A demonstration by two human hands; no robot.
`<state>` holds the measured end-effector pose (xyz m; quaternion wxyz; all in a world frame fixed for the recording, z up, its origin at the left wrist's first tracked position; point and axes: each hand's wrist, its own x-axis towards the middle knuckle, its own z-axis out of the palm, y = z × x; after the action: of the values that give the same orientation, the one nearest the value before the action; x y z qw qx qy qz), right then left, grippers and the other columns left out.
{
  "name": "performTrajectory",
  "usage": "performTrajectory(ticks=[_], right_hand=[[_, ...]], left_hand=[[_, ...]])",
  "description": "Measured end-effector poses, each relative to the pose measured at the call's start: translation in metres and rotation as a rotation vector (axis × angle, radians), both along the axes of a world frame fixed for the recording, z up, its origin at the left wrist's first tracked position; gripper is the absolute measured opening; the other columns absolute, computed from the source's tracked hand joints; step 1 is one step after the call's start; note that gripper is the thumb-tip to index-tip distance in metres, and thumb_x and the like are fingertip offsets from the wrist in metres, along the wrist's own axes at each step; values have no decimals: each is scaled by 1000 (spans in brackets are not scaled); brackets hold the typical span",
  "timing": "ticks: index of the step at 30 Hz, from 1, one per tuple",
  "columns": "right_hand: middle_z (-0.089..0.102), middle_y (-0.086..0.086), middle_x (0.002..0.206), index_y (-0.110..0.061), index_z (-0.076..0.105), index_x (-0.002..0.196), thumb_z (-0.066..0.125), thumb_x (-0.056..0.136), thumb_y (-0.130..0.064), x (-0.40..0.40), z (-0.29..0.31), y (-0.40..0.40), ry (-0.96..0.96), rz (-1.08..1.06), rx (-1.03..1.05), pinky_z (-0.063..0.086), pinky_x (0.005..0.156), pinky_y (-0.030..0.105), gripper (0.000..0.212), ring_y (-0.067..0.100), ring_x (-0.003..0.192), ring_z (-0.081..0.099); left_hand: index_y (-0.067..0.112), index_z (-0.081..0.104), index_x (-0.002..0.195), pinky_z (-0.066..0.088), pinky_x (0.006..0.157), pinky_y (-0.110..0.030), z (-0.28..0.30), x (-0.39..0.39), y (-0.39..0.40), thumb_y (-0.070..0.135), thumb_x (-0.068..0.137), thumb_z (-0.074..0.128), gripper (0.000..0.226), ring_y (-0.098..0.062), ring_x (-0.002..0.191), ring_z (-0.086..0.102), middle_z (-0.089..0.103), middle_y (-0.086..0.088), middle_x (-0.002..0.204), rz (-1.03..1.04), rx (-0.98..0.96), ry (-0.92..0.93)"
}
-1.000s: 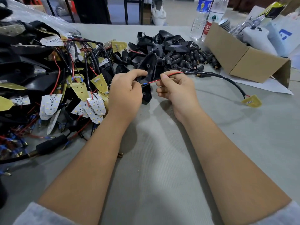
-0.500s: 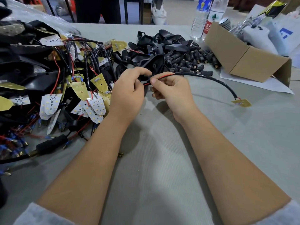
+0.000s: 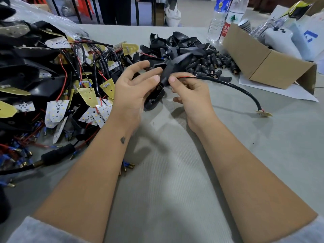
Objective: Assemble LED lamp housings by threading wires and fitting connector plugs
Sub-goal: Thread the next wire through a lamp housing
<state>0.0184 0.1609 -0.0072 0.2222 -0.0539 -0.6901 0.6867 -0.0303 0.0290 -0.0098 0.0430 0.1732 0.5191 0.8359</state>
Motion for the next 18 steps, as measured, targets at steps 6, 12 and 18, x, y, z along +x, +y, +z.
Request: performTrajectory(ticks=[6,12,18], right_hand=[[69,-2,78,-17,68,85,60,94,-10,-1,0,-4,26,165,-346,51,70,27,14,16,72,65],[71,2,75,-12,67,83,56,97,-14,-1,2,-2,43,236,-482,51,63,20,18,11,64,66],[70,4,75,-8,65,89,55,98,-14,-3,2,-4,16,180,-449,52,62,21,15,12,61,65]], left_hand=[[16,62,102,53,82,-23,-1,2,3,-3,90,56,24,-10,100,68,75,3,105,-176,65,-2],[5,58,129,51,83,-28,-3,6,11,15,98,53,32,-14,87,58,65,-7,101,-161,-141,68],[28,63,119,49,91,-19,-4,9,12,24,106,39,28,-6,109,62,65,0,126,-54,-266,147]])
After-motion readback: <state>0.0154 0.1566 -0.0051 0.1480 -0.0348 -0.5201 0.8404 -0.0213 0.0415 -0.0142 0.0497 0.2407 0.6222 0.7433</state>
